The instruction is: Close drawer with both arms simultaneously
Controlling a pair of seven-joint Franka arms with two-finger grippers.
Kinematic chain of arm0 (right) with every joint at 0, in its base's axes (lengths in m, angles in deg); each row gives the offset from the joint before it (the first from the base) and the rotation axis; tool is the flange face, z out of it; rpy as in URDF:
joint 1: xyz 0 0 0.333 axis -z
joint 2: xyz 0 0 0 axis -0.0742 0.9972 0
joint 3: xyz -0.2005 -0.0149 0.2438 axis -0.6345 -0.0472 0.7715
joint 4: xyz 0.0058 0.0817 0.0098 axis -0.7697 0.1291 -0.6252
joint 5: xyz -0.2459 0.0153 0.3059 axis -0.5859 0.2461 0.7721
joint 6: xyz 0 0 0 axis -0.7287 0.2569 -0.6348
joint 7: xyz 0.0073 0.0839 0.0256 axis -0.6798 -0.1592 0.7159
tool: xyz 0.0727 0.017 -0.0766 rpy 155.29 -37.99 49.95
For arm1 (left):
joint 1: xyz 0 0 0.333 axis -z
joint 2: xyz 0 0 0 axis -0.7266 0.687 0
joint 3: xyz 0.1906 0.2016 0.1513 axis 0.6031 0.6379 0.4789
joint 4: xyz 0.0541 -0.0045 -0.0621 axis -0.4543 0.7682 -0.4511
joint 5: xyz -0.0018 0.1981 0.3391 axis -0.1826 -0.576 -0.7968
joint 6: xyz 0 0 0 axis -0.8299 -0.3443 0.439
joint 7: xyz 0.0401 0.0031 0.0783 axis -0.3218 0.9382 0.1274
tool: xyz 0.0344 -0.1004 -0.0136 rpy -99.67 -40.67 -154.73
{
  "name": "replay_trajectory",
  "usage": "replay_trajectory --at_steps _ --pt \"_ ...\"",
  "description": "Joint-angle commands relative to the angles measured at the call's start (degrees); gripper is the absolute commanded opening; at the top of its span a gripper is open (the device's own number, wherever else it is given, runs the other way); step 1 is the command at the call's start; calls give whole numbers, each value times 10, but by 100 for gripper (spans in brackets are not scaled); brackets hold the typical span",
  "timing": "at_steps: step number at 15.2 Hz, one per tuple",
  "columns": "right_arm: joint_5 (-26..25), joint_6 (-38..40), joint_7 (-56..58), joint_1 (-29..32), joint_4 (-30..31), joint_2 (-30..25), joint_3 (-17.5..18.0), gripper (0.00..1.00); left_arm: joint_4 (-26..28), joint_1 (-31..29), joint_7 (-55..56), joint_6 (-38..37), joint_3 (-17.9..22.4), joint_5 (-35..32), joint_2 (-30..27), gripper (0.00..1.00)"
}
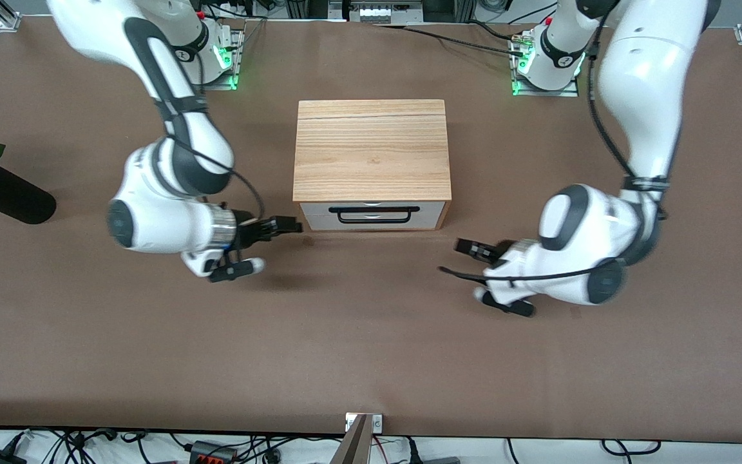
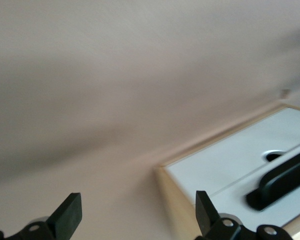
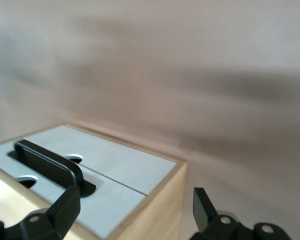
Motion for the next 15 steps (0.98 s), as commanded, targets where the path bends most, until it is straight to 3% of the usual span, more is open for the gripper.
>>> replay_trajectory --at_steps 1,3,7,8,11,13,15 --pt "-28 36 -2 24 4 -57 -36 100 -1 0 -30 -30 2 -63 -50 100" --pt "-79 65 -7 21 6 -82 -70 100 -3 -31 -11 -73 19 -62 -68 100" --pt "-268 150 -7 23 3 -125 -112 100 -3 -100 -6 -120 20 -68 -128 100" --pt "-293 164 -7 23 3 -132 -126 100 -4 -108 -3 -136 16 -65 -143 100" --pt "-288 219 -11 24 4 -162 -181 100 -4 -110 -3 -166 23 -98 -193 100" --pt "-292 226 -22 22 2 -167 -196 100 -10 -115 -6 -175 20 -153 -228 100" --pt "-306 228 -72 30 -20 -172 -194 100 -12 -122 -7 -182 22 -157 -247 100"
